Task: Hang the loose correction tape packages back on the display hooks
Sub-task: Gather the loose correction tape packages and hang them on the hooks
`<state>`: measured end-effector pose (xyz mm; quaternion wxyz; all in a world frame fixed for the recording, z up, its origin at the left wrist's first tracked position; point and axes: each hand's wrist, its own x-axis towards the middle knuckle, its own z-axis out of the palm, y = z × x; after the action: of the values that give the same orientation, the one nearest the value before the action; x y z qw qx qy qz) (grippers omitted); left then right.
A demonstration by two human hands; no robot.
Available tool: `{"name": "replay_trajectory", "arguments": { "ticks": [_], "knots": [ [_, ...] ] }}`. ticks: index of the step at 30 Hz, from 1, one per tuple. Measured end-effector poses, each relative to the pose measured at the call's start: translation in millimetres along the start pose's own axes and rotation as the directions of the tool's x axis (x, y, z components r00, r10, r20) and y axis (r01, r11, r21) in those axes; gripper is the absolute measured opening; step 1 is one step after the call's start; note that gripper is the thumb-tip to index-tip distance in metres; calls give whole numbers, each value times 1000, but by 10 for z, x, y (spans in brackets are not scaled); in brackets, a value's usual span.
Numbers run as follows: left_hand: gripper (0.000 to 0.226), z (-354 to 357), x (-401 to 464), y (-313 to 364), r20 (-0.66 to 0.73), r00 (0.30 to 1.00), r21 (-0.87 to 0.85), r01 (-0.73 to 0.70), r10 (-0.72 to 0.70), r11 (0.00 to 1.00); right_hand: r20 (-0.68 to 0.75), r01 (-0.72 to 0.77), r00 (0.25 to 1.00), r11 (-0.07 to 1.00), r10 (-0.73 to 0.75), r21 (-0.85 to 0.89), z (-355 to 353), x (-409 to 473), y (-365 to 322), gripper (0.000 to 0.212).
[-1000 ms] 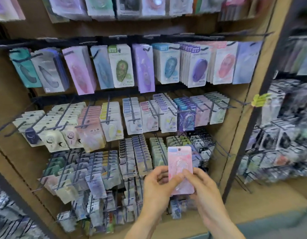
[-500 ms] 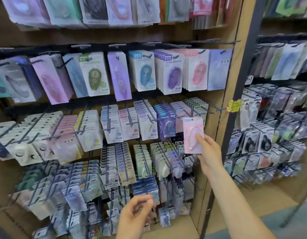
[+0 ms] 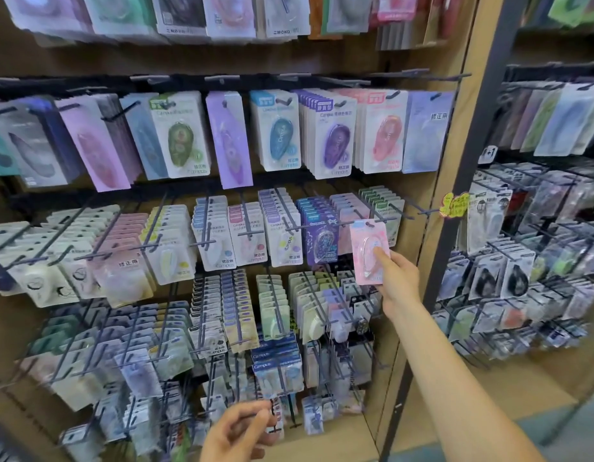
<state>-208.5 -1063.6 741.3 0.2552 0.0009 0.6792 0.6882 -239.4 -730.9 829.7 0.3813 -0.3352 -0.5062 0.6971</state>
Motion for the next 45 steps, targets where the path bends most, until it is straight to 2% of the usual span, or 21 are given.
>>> {"name": "replay_trajectory", "arguments": {
  "ticks": [2,3,4,6,7,9,11,13,16,18,20,23,24,27,31,33,36,39,42,45],
  "knots": [
    [13,-23,15,-34,3,1000,10,-2,2,1000,-26,-42,999,999,42,-5,106,80,-73,46],
    [13,-29,25,-53,1,1000,11,-6,6,1000,-31,-66,997,998,66,-12,163,128,-119,52],
    [14,-40,31,-70,-3,1000,12,-9,9,1000,-25,-87,996,996,87,-13,212,161,-172,50],
    [13,-64,40,-93,-8,1000,17,-20,20,1000,-36,-125,991,992,125,-8,278,223,-222,33],
    [13,-79,47,-112,-16,1000,14,-18,18,1000,-66,-132,989,991,130,-20,275,258,-201,34],
    [10,-123,51,-146,-36,999,-7,-13,13,1000,-130,-139,984,984,124,-114,227,245,-84,45],
    [8,-184,22,-193,-65,997,-15,-29,28,999,-162,-73,986,963,31,-260,126,51,109,61],
    [8,-318,-30,-290,-99,992,18,-70,72,997,-97,-8,995,934,-29,-358,7,-296,396,55],
    [8,-648,-99,-556,-151,985,120,-71,89,990,141,63,990,833,18,-550,-229,-955,996,44],
    [7,-939,-166,-780,-185,980,183,-44,78,982,310,126,945,757,106,-642,-409,-1374,1459,40],
    [4,-1267,-273,-1063,-253,966,246,9,55,969,413,144,874,676,255,-722,-612,-1747,1971,32],
    [4,-1772,-566,-1502,-376,926,352,166,-23,921,436,150,747,511,502,-846,-838,-2197,2689,36],
    [11,-1934,-711,-1643,-405,913,382,223,-55,897,435,164,696,464,571,-871,-841,-2347,2884,34],
    [24,-2426,-1287,-2090,-521,830,375,433,-200,820,494,254,553,429,671,-867,-514,-2840,3273,28],
    [23,-2954,-2209,-2729,-683,637,187,626,-357,757,601,431,388,438,699,-789,285,-3559,3474,25],
    [17,-3198,-2673,-3087,-735,521,51,681,-435,730,628,491,319,444,710,-750,696,-3914,3569,28],
    [12,-3553,-3283,-3623,-756,370,-175,681,-540,711,658,556,251,451,710,-698,1218,-4467,3677,36],
    [27,-4000,-3692,-3983,-727,316,-251,704,-609,665,632,602,233,401,739,-690,1550,-4964,3879,36],
    [49,-4643,-3799,-4265,-680,313,-226,771,-663,595,574,624,272,312,772,-716,1672,-5302,4168,36],
    [29,-5410,-3534,-4217,-637,343,-262,746,-690,613,503,605,346,222,792,-765,1731,-5501,4361,35]
  ]
}}
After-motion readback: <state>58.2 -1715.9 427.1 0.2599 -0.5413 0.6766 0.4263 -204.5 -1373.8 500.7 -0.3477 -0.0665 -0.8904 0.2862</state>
